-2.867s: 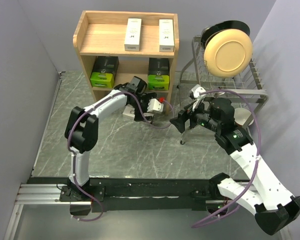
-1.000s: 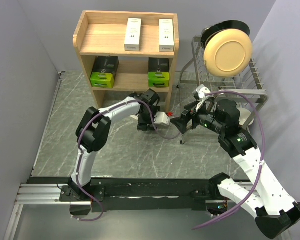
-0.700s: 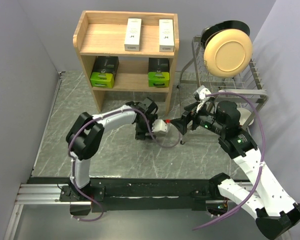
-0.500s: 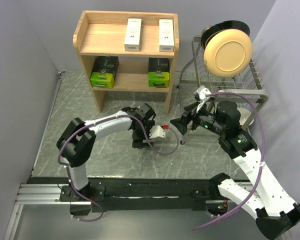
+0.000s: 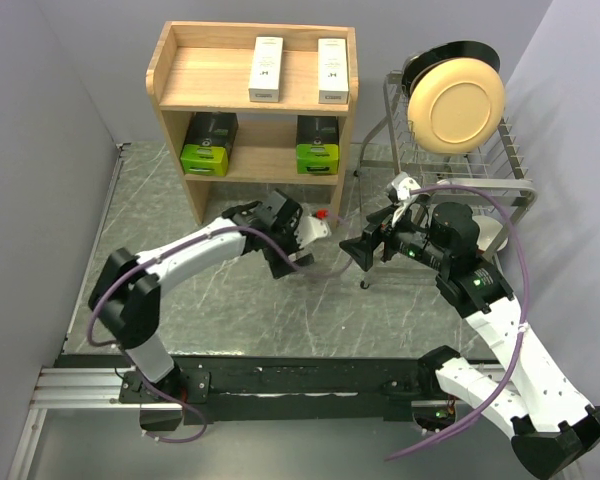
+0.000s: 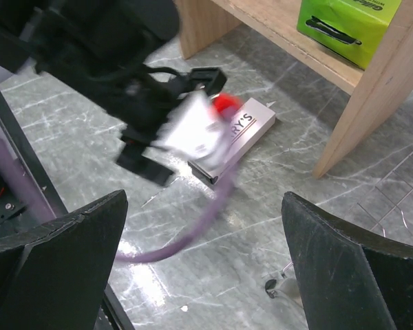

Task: Place and organize the shaving razors onto the shelf

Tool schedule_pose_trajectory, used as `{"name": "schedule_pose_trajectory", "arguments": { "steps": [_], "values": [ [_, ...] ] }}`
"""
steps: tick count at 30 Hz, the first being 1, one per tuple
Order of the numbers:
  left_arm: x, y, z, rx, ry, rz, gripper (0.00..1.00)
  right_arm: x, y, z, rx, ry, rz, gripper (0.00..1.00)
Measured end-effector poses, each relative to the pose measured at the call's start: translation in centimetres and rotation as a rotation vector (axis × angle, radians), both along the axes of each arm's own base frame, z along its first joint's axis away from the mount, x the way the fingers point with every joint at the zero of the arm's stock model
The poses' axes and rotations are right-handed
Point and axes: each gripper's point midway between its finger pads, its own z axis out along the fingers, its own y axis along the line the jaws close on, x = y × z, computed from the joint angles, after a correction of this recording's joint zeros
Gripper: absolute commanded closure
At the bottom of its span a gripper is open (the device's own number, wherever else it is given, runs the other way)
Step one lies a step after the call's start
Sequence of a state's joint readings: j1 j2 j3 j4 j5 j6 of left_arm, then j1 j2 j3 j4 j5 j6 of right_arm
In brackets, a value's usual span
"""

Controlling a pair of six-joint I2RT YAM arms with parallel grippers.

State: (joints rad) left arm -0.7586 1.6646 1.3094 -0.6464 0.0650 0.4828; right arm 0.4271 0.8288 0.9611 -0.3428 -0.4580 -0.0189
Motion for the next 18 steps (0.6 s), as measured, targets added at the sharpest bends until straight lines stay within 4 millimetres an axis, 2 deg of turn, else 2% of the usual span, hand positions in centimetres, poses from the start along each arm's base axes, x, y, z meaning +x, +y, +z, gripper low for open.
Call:
{"name": "schedule_pose_trajectory", "arguments": {
  "steps": [9, 14, 18],
  "values": [
    [0.9, -2.0, -1.4, -0.091, 0.034, 0.52, 0.0, 0.0, -0.1, 0.0, -0.001, 0.0, -0.004, 0.0],
    [1.8, -1.5, -4.3, -0.086, 0.062, 0.745, 0.0, 0.0, -0.2, 0.2, 0.001, -0.006, -0.008, 0.0],
    [1.6, -0.8, -6.7, -0.052, 0.082, 0.865, 0.02, 0.0, -0.6, 0.5, 0.007, -0.017, -0.02, 0.0]
  ]
}}
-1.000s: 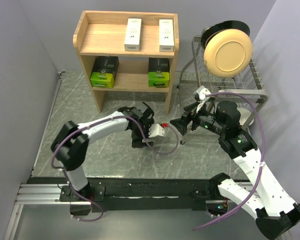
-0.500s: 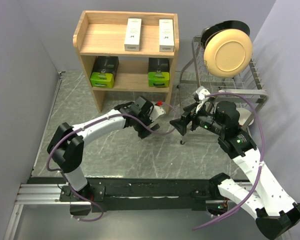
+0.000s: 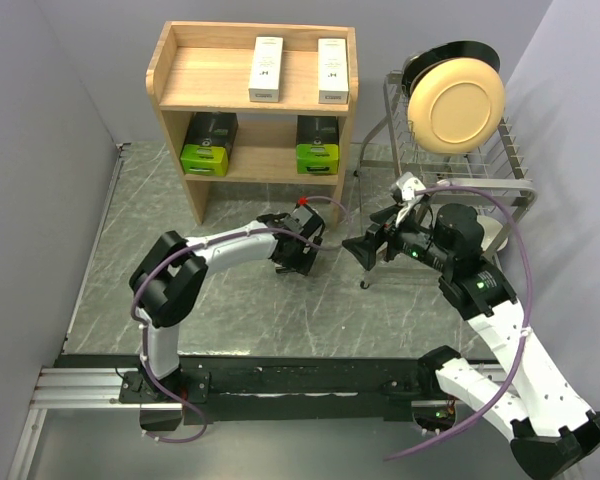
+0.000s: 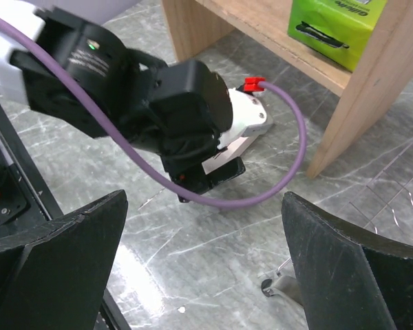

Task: Place and organize the shaving razors onto the shelf

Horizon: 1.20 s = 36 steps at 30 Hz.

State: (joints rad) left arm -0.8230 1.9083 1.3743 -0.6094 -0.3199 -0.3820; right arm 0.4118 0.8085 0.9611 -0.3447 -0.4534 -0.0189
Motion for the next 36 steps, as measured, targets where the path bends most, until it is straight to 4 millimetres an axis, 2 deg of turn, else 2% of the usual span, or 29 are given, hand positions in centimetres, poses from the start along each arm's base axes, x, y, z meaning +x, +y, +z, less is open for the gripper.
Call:
{"name": "schedule_pose_trajectory", "arguments": {
  "steps": [3, 4, 7, 11, 13, 25, 32, 36],
  "values": [
    [0.1, 0.2, -0.8, -0.01, 0.016, 0.055, 0.17, 0.0, -0.3, 0.2, 0.003, -0.007, -0.009, 0.0],
    [0.1, 0.2, -0.9, -0.013, 0.019, 0.065, 0.18, 0.0, -0.4, 0.3, 0.004, -0.009, -0.013, 0.0],
    [0.2, 0.8, -1.4, -0.024, 0.032, 0.109, 0.18, 0.0, -0.6, 0.3, 0.004, -0.008, -0.02, 0.0],
    [0.0, 2.3, -2.5, -0.029, 0.068, 0.164, 0.12, -0.1, -0.7, 0.2, 0.003, -0.007, -0.021, 0.0],
    [0.2, 2.3, -2.6, -0.054, 0.083, 0.173, 0.11, 0.0, -0.8, 0.2, 0.004, -0.005, -0.024, 0.0],
    [0.6, -0.9, -1.7, -0.169, 0.116, 0.126, 0.1, 0.1, -0.7, -0.1, 0.001, 0.006, -0.024, 0.0],
    [0.4, -0.7, -1.7, -0.155, 0.107, 0.165, 0.14, 0.1, -0.7, -0.3, -0.002, 0.013, -0.026, 0.0],
    [0.6, -0.1, -2.2, -0.138, 0.105, 0.207, 0.23, 0.3, -0.7, -0.6, -0.007, 0.024, -0.026, 0.0]
  ]
}}
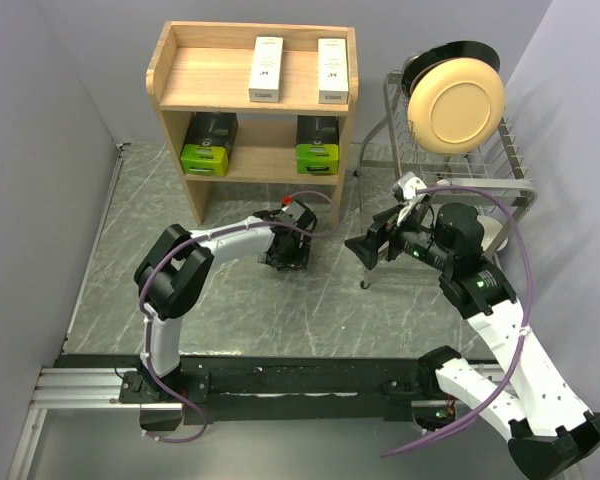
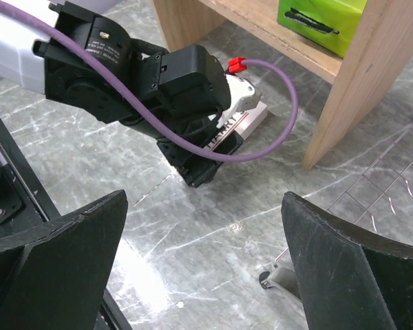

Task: Place and organize the shaving razors onto the shelf

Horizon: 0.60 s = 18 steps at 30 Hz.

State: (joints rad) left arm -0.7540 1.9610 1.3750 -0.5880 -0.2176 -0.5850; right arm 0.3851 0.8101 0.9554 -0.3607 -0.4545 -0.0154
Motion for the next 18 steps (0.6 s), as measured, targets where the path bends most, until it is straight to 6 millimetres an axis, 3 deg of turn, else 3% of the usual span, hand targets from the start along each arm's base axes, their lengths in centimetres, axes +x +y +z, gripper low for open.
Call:
{"name": "schedule_pose_trajectory", "arguments": {
  "steps": [8, 18],
  "values": [
    [0.3, 0.9, -0.7, -0.016, 0.022, 0.011, 0.43, 0.1, 0.0, -0.2, -0.002, 0.008, 0.002, 0.0],
    [-1.5, 1.3, 0.0, -0.195, 0.085, -0.064, 0.55, 0.3, 0.4, -0.8, 0.01, 0.048, 0.008, 0.0]
  ]
}}
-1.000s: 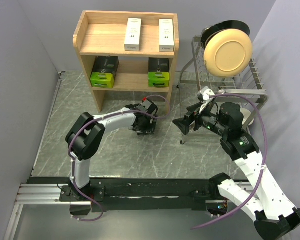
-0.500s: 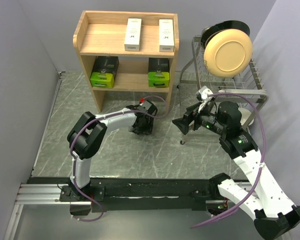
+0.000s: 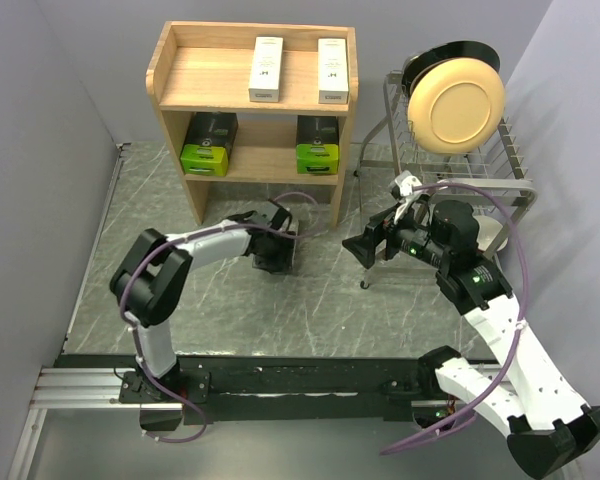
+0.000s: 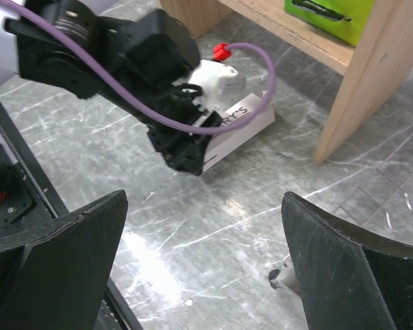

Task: Place and organize the shaving razors onto the shelf

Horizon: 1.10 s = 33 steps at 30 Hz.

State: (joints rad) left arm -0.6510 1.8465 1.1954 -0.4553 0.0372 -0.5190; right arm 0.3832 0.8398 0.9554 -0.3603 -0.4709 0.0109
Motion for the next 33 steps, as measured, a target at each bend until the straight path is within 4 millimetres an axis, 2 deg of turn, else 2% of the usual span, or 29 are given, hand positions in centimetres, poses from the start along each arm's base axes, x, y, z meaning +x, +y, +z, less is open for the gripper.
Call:
{"name": "schedule_pose_trajectory", "arguments": {
  "steps": [3, 5, 7, 9, 13, 16, 19, 20, 23, 25, 29, 31, 33],
  "values": [
    [-2.0, 0.7, 0.8, -0.15, 0.072, -0.019, 0.54, 0.0, 0.3, -0.2, 0.013, 0.025, 0.009, 0.0],
    [-3.3, 1.1, 1.9, -0.312, 0.133, -0.014, 0.53, 0.0, 0.6, -0.3, 0.024, 0.037, 0.018, 0.0],
    [-4.6, 2.0, 2.6, -0.474, 0.2, 0.026, 0.48, 0.2, 1.0, -0.4, 0.035, 0.051, 0.029, 0.0],
    [-5.7, 3.2, 3.2, -0.622, 0.259, 0.079, 0.47, 0.3, 1.4, -0.5, 0.048, 0.065, 0.04, 0.0],
    [-7.3, 4.7, 4.0, -0.828, 0.347, 0.153, 0.39, 0.9, 2.5, -1.5, 0.067, 0.131, 0.048, 0.0],
    [-9.2, 4.7, 4.9, -0.932, 0.406, 0.169, 0.35, 0.4, 4.4, -2.5, 0.091, 0.205, 0.075, 0.0],
    [-10.7, 4.7, 5.8, -0.989, 0.454, 0.169, 0.32, -1.4, 7.2, -4.0, 0.123, 0.309, 0.134, 0.0],
    [-11.3, 4.7, 6.4, -1.013, 0.463, 0.162, 0.29, -2.1, 8.0, -4.4, 0.134, 0.34, 0.153, 0.0],
    [-12.0, 5.0, 7.9, -1.064, 0.435, 0.133, 0.24, -3.4, 10.6, -5.4, 0.167, 0.436, 0.19, 0.0],
    [-12.5, 5.5, 9.0, -1.091, 0.391, 0.111, 0.22, -3.1, 12.0, -6.5, 0.187, 0.511, 0.171, 0.0],
    [-13.0, 6.4, 10.1, -1.116, 0.339, 0.12, 0.25, -1.5, 12.9, -10.7, 0.177, 0.684, 0.048, 0.0],
    [-12.9, 6.7, 10.1, -1.117, 0.348, 0.148, 0.27, -0.9, 13.2, -13.0, 0.171, 0.777, -0.013, 0.0],
    [-12.6, 7.3, 9.3, -1.11, 0.402, 0.221, 0.23, -0.7, 13.1, -15.3, 0.161, 0.86, -0.07, 0.0]
  ]
}}
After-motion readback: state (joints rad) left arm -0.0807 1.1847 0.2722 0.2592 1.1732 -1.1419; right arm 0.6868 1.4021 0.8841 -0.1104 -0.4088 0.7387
